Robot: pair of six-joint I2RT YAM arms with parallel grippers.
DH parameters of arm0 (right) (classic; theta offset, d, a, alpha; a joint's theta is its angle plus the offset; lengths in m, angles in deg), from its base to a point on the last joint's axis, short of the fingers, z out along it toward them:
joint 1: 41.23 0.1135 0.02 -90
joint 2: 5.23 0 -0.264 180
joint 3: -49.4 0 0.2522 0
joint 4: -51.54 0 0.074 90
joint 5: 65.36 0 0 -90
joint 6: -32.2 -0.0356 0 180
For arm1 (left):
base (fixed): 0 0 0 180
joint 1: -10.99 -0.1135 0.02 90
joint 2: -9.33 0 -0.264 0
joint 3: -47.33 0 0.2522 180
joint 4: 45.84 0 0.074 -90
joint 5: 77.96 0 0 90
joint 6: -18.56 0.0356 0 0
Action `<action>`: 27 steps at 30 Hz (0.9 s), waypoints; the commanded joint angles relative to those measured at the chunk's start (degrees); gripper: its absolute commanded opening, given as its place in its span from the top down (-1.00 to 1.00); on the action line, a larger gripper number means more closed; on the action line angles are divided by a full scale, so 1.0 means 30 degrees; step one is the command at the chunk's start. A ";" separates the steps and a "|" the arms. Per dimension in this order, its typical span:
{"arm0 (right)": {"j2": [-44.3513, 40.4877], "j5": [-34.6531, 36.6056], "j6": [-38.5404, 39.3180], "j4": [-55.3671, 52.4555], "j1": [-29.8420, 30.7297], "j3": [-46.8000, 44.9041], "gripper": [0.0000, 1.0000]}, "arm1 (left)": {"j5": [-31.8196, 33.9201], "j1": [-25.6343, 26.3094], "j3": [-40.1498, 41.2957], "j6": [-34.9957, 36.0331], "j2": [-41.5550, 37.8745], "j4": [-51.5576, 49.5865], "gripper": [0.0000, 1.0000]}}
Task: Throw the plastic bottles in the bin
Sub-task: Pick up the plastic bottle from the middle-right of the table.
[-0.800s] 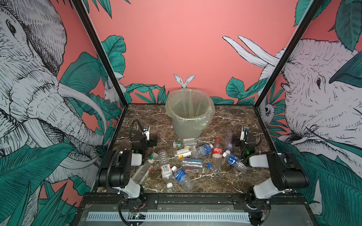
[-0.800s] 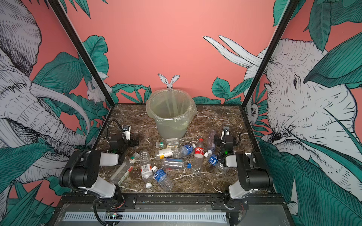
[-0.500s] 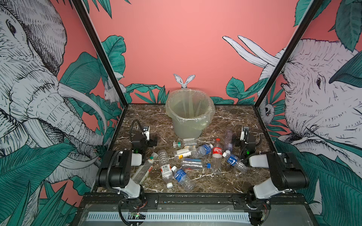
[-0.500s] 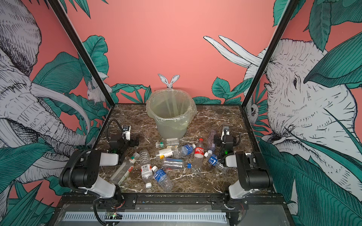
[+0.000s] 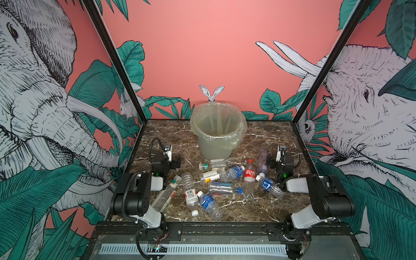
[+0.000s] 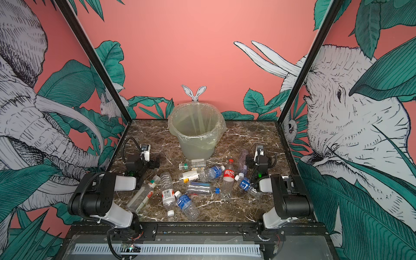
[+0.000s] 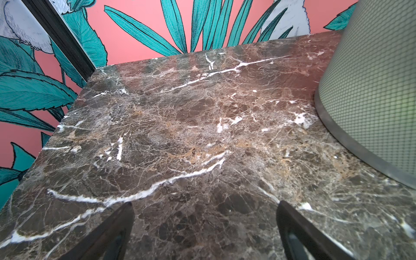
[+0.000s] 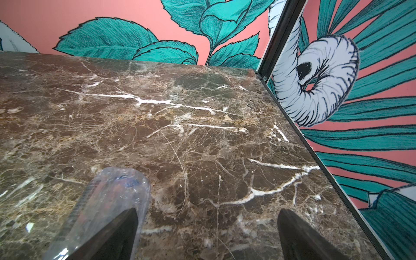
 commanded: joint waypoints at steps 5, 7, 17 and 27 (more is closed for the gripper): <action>0.0167 -0.0382 0.0029 0.0464 -0.0122 0.0140 -0.98 | 0.0996 0.0040 -0.0394 -0.0233 -0.0048 0.0198 -0.99; 0.0167 -0.0490 0.0032 0.0437 -0.0157 0.0144 -0.98 | 0.1035 0.0027 -0.0475 -0.0219 -0.0022 0.0167 -0.99; -0.0189 -0.0408 0.0010 0.1883 -0.0144 -0.0748 -0.98 | 0.3150 0.0025 0.0254 -0.1013 -0.0792 0.0902 -0.99; -0.5009 0.2591 -0.0867 -0.4121 0.0086 0.0385 -0.98 | 0.8695 0.0478 -0.1138 -0.4070 -0.7636 -0.7632 -0.99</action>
